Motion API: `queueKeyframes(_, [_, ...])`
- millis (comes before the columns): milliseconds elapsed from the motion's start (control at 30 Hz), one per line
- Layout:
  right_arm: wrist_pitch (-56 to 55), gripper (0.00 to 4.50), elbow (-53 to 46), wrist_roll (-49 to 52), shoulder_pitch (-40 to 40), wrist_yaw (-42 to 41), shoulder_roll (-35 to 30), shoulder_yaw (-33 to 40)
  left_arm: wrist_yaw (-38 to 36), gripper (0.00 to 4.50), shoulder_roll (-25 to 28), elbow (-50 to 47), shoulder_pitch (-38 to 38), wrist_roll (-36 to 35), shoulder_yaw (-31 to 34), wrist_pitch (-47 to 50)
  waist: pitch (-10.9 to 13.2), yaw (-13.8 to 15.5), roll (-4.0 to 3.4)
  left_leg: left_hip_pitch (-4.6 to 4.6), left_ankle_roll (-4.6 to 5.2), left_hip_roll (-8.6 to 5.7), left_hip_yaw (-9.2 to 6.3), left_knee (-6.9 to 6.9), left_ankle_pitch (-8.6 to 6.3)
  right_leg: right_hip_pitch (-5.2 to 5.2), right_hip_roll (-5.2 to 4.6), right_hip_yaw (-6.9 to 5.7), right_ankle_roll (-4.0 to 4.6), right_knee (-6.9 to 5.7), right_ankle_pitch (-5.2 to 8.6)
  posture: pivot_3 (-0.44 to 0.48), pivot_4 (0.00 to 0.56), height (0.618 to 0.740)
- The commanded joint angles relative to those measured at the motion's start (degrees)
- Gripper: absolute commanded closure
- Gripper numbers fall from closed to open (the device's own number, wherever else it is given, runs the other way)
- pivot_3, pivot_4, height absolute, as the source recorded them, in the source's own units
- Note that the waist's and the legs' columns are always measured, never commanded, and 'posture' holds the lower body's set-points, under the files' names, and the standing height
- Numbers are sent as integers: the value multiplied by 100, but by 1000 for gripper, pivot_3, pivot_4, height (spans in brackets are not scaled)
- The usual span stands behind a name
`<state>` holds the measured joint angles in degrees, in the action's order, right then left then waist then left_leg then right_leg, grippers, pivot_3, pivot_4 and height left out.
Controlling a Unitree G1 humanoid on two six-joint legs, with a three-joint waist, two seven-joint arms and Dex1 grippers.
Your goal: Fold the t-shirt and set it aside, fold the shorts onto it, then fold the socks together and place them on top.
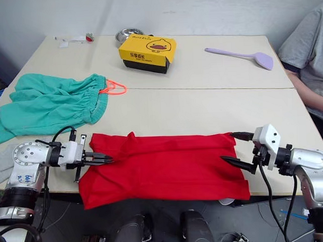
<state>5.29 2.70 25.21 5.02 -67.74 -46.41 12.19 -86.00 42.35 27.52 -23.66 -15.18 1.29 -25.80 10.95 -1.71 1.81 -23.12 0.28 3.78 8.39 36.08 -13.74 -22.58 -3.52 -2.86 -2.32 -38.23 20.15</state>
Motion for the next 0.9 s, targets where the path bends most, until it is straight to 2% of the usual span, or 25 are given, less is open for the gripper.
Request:
queueKeyframes(33, [-216, 0, 93, 12, -74, -61, 46, 119, -244, 3897, 161, -136, 69, -134, -7, -19, 0, -2, 0, 0, 1, 0, 0, 0, 0, 0, 0, 0, 0, 0, 0, 0, 150, 740])
queueKeyframes(133, [-305, 0, 159, -1, -106, -79, 48, 117, -222, 2960, 213, -204, 87, -255, 33, 65, 0, -5, 0, 0, 2, 0, 0, 1, -1, 0, 0, 0, 0, -1, 0, 0, 150, 740])
queueKeyframes(333, [-495, 0, 354, -18, -171, -148, 50, 149, -256, 982, 543, -464, 107, -650, 241, 858, 0, -6, 0, 1, 2, 1, 0, 2, -1, 0, 1, -1, -1, -5, 0, 0, 150, 740])
queueKeyframes(433, [-540, 0, 389, -11, -189, -144, 56, 145, -13, 30, 549, -792, 150, -891, 319, 1337, 0, -4, -1, 1, 2, 1, 0, 0, -1, 0, 1, 0, -1, -2, 0, 0, 150, 740])
queueKeyframes(567, [-526, 0, 344, 6, -211, -117, 82, 135, 790, 30, 495, -1664, 364, -1130, 268, 2991, 1, -3, -1, 1, 3, 0, 0, 2, -1, 3, 0, 1, -2, -1, -1, 0, 150, 740])
queueKeyframes(633, [-511, 0, 315, 10, -219, -106, 98, 132, 1378, 30, 390, -2188, 423, -1315, 264, 3956, 1, -3, -1, 1, 3, 0, -2, 3, -1, 4, 1, 1, -3, -3, -1, 0, 150, 740])
queueKeyframes(700, [-490, 0, 271, 10, -221, -87, 117, 121, 2209, 30, 214, -2609, 350, -1205, 207, 4799, 1, 0, -1, 1, 2, 0, -3, 3, 1, 4, 1, 2, -3, -6, -1, 0, 150, 740])
queueKeyframes(800, [-481, 0, 247, 8, -224, -82, 135, 122, 3025, 30, 32, -3071, 319, -1081, 171, 5638, 1, 5, -1, 2, 0, -1, -5, 5, 6, 5, 1, 2, -7, -8, -4, 0, 150, 740])
queueKeyframes(900, [-487, 0, 249, 11, -234, -82, 142, 126, 3266, 30, 40, -3629, 476, -1117, 26, 6152, 1, -12, -1, 3, -5, -1, -4, 2, 9, 5, 3, 4, -9, -7, -4, 0, 150, 740])
